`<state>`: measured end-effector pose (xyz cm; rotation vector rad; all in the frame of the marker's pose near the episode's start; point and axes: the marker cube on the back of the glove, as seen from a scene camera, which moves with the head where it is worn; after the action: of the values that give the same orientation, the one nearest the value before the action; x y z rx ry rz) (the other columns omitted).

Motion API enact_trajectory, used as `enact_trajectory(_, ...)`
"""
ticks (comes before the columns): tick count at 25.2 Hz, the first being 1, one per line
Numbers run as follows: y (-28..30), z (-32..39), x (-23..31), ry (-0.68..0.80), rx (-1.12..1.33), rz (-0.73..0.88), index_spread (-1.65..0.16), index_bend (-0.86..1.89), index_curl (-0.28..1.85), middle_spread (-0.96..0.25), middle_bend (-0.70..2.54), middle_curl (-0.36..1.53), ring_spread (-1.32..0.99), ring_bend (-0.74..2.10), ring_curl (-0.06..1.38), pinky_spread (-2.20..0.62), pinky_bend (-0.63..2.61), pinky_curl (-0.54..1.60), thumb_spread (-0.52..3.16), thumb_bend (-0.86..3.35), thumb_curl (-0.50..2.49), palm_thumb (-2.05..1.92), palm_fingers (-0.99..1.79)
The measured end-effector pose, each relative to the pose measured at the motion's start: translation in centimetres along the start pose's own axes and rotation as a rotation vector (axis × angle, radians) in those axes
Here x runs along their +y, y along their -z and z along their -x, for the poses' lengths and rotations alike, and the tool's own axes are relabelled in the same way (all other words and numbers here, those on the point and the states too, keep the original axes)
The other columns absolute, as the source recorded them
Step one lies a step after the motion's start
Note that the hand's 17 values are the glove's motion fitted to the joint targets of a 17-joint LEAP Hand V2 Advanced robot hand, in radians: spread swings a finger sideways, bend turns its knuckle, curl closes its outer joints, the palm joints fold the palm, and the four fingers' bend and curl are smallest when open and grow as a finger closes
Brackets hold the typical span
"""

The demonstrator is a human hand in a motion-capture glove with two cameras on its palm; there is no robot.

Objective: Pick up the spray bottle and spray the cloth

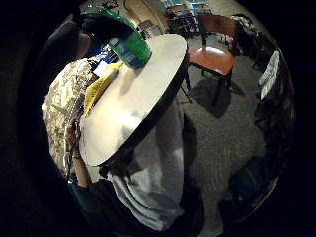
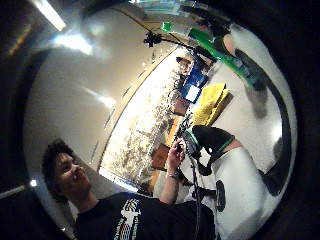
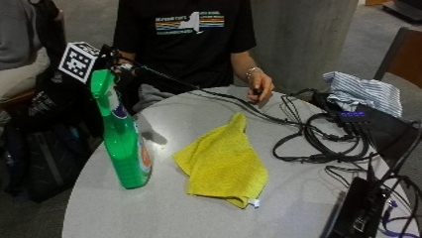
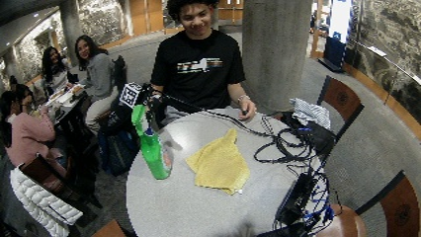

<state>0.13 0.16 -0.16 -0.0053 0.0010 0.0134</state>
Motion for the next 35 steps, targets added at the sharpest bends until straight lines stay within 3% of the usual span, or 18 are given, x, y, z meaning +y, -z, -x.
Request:
enact_trajectory(12, -0.3, -0.3, -0.8, -0.022, -0.013, 0.010, -0.31, 0.04, 0.09, 0.01, 0.31, 0.21, -0.03, 0.45, 0.24, 0.08, 0.70, 0.26, 0.82, 0.27, 0.18, 0.60, 0.60)
enact_trajectory(35, -4.8, -2.1, -12.5, -0.140, 0.001, -0.033, -0.36, 0.08, 0.10, 0.07, 0.26, 0.30, 0.02, 0.45, 0.29, 0.14, 0.88, 0.33, 0.99, 0.10, 0.27, 0.70, 0.35)
